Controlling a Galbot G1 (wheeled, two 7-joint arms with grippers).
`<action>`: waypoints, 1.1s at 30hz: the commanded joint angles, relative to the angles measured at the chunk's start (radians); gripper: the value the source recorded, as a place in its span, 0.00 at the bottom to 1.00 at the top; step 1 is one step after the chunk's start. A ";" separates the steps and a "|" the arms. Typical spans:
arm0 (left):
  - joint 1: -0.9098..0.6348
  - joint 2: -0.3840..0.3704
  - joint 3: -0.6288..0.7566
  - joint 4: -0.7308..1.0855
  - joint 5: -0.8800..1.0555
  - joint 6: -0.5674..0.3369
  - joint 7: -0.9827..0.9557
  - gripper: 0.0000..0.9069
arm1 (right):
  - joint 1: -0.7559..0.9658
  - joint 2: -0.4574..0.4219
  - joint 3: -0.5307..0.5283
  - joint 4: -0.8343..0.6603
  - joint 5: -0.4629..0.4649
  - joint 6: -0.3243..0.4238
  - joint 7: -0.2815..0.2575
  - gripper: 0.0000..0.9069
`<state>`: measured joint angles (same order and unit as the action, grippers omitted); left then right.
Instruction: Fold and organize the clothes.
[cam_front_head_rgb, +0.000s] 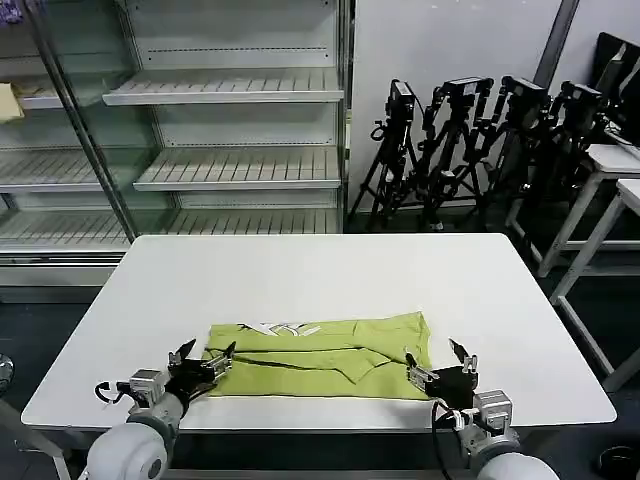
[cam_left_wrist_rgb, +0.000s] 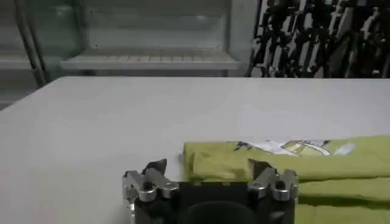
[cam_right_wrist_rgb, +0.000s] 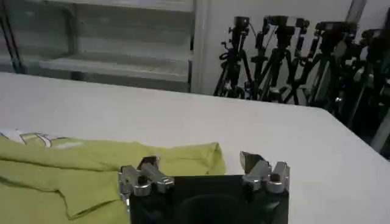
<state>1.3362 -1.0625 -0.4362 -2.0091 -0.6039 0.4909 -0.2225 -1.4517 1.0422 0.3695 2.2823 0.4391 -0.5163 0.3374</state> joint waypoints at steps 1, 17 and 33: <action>0.004 -0.018 0.039 0.018 -0.081 -0.002 -0.116 0.06 | -0.040 0.004 0.023 0.028 -0.019 0.011 -0.007 1.00; -0.006 -0.042 0.056 0.033 -0.059 -0.006 -0.087 0.01 | -0.044 0.016 0.003 0.027 -0.041 0.016 -0.008 1.00; 0.010 0.246 -0.229 0.100 0.069 0.018 0.102 0.01 | -0.052 0.019 0.008 0.030 -0.035 0.024 -0.012 1.00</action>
<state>1.3180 -1.0191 -0.4586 -1.9402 -0.5921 0.4942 -0.2194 -1.5013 1.0598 0.3717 2.3154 0.4039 -0.4988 0.3278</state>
